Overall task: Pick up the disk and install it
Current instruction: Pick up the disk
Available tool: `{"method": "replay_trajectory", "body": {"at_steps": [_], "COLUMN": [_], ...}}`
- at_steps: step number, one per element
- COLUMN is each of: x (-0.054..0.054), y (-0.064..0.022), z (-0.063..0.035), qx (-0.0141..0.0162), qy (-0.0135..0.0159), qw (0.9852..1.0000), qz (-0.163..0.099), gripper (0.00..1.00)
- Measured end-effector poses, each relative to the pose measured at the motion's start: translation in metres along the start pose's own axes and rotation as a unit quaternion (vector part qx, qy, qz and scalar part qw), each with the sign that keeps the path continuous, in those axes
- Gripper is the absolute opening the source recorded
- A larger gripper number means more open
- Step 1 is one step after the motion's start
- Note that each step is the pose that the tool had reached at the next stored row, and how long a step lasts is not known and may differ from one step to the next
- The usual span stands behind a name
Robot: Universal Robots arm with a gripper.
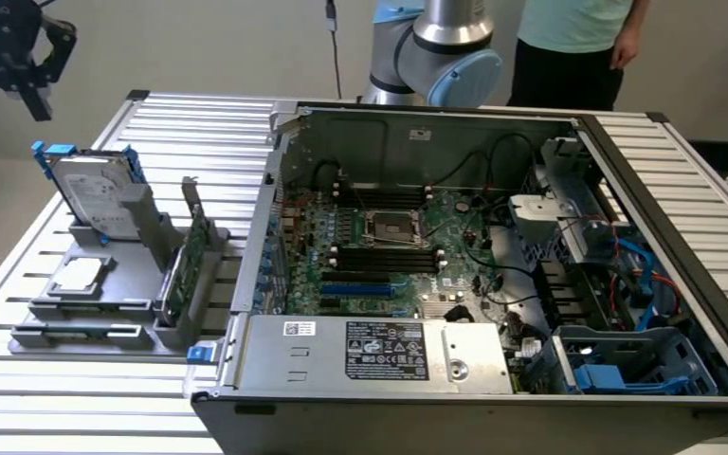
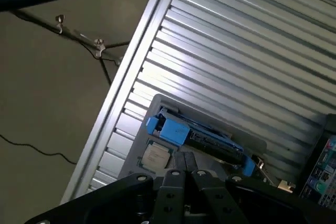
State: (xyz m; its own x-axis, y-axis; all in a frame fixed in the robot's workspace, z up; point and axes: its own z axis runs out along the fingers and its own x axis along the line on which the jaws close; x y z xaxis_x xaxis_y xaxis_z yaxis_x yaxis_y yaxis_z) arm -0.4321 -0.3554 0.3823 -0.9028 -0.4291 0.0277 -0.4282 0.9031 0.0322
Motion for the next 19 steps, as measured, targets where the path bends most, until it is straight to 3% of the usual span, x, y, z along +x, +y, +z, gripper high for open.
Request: {"method": "replay_trajectory", "body": {"at_steps": [5, 9, 14, 19], "x": [0.0000, -0.0001, -0.0001, -0.0001], "y": [-0.0001, -0.0001, -0.0002, -0.0002], "z": [0.0019, 0.0033, 0.0053, 0.0066], "qx": [0.0013, 0.0023, 0.0035, 0.0048], "qy": [0.0015, 0.0027, 0.0041, 0.0056], "qw": [0.9990, 0.9967, 0.9919, 0.9852], "qz": [-0.045, -0.081, -0.127, -0.171], "gripper": [0.11, 0.11, 0.11, 0.11]}}
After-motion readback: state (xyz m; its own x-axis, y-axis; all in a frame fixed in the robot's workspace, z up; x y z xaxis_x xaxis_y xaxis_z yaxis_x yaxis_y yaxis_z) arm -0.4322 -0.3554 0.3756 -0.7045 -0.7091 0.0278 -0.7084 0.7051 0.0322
